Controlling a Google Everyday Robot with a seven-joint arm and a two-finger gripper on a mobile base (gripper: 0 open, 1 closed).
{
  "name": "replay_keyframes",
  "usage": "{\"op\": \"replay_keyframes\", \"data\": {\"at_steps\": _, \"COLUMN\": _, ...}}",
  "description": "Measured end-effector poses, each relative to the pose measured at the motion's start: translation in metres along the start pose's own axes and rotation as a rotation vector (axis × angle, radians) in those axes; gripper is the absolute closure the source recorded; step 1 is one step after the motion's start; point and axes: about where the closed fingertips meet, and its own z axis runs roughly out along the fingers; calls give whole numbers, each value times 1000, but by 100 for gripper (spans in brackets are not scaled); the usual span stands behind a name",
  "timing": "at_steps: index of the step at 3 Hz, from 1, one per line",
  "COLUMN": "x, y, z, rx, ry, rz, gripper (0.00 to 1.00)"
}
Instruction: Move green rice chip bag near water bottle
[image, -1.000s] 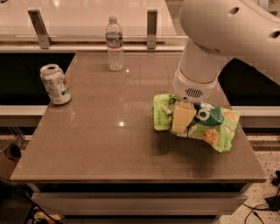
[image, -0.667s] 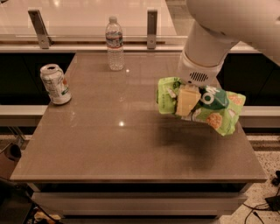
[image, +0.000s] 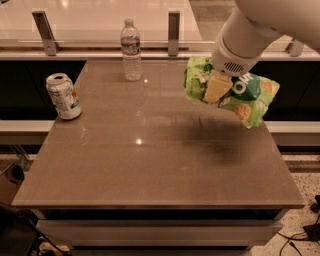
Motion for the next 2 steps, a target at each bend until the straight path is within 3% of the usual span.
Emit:
{"op": "replay_keyframes", "data": {"at_steps": 1, "x": -10, "y": -44, "z": 14, "rx": 90, "ry": -173, "rz": 3, "gripper": 100}}
{"op": "replay_keyframes", "data": {"at_steps": 2, "x": -34, "y": -80, "z": 31, "rx": 144, "ry": -352, "rz": -7, "gripper": 100}}
